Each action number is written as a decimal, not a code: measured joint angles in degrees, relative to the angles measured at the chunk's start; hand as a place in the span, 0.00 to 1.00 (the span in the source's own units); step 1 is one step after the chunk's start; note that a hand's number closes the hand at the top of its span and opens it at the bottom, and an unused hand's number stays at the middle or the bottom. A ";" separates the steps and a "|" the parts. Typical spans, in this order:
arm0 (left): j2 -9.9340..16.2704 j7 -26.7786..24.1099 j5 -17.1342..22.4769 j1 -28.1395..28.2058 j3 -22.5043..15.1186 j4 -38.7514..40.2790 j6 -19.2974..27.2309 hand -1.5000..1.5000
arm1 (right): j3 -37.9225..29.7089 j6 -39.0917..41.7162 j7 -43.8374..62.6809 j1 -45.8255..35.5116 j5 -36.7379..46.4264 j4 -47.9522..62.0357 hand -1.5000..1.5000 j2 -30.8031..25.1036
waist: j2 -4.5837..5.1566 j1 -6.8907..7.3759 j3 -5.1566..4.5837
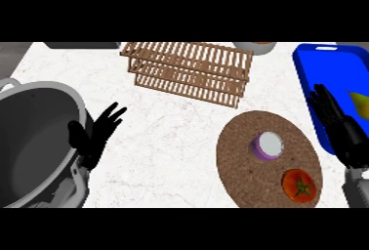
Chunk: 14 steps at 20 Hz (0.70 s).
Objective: Pick the can from the placemat and place it in the tiered shelf
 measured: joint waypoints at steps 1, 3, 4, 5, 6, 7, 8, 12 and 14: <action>0.63 2.06 -0.19 -0.17 0.73 -0.75 -1.87 0.50 | 0.60 0.24 0.57 -0.81 0.11 -0.26 1.00 0.56 | -0.05 0.00 -0.02; 1.76 3.24 -1.80 -0.35 2.21 -2.47 -4.28 0.50 | 1.99 2.49 2.05 -3.27 -0.62 -1.21 1.00 0.56 | -0.18 0.60 -0.09; 2.54 3.82 -2.64 -1.05 3.40 -3.51 -4.92 0.50 | 3.05 3.87 2.44 -4.28 -1.01 -1.80 1.00 0.82 | -0.28 1.02 -0.11; 3.20 4.23 -3.62 -1.86 4.50 -4.57 -5.34 0.50 | 4.28 5.30 2.94 -5.73 -1.23 -2.40 1.00 0.98 | -0.38 1.67 -0.12; 3.78 4.29 -4.84 -2.23 5.49 -5.73 -5.66 0.50 | 5.57 6.85 3.33 -7.01 -1.66 -3.10 1.00 1.35 | -0.52 2.42 -0.13; 4.20 4.73 -5.51 -2.45 6.57 -6.95 -6.00 0.50 | 5.16 4.34 4.27 -8.12 0.55 -2.98 0.00 0.73 | -0.64 2.63 -0.20; 4.14 4.79 -6.53 -2.12 7.35 -8.28 -6.02 0.50 | 4.77 2.82 5.97 -9.18 0.25 -2.47 0.00 1.71 | -0.62 2.61 -0.20; 3.12 5.80 -9.60 -1.69 10.68 -12.46 -5.79 0.50 | 3.06 6.48 7.96 -11.61 -7.10 -1.11 0.00 4.50 | -0.42 1.89 -0.15; 2.20 6.10 -11.05 -0.15 11.77 -14.56 -5.82 0.50 | 2.00 11.05 7.25 -12.66 -10.20 -0.43 0.00 3.42 | -0.35 1.60 -0.14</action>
